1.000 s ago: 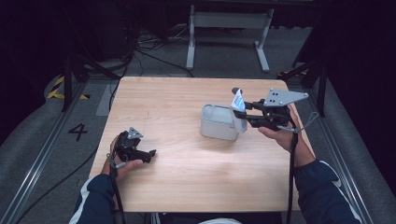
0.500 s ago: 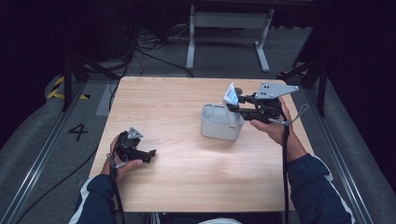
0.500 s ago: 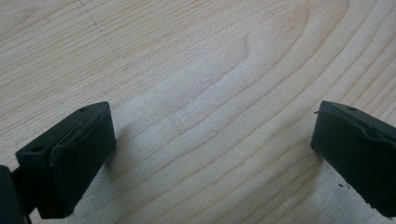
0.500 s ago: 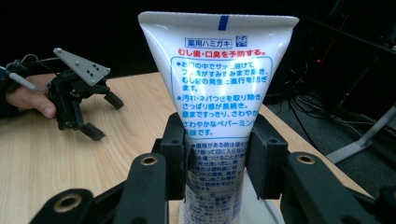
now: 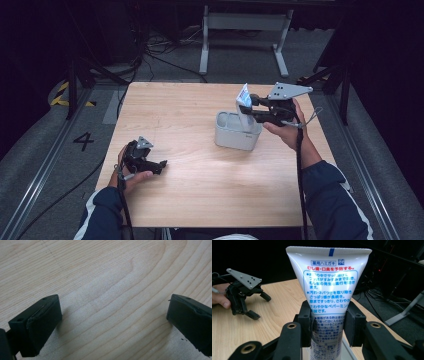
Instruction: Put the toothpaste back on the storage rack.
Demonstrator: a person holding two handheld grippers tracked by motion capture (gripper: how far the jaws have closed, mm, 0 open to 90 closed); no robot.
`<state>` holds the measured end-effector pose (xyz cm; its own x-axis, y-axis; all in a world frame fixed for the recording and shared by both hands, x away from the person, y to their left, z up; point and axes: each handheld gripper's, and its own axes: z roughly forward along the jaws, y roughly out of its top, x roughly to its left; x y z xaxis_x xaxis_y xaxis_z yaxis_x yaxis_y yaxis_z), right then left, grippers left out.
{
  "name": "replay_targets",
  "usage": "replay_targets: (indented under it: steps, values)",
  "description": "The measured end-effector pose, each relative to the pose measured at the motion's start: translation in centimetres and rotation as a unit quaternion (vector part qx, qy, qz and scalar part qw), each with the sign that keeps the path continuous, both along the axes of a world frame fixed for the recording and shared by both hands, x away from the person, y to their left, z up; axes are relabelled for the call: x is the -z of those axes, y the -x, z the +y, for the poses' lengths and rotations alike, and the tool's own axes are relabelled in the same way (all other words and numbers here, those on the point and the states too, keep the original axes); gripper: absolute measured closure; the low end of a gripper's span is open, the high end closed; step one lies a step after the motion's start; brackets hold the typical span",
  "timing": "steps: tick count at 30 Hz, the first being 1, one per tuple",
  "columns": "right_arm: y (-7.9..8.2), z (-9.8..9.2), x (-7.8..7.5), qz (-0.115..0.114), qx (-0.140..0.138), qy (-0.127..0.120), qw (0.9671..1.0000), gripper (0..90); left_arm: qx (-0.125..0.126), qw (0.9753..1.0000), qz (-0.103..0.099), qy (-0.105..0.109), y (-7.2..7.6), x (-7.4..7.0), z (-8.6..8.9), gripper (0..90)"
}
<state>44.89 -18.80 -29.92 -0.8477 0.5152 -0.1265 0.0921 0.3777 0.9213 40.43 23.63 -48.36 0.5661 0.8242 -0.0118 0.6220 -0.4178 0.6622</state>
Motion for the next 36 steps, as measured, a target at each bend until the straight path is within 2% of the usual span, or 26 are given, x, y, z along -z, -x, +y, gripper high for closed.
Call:
replay_targets:
  steps: [23,36]
  values:
    - [-2.5,1.4,1.2,0.017,0.014,0.007,0.9997,64.3,0.0,1.0,0.001,0.0,0.0,0.0,0.0,0.2]
    - [-3.3,1.4,2.1,0.026,0.021,0.008,0.9994,64.2,0.0,1.0,0.0,0.0,0.0,0.0,0.0,0.2]
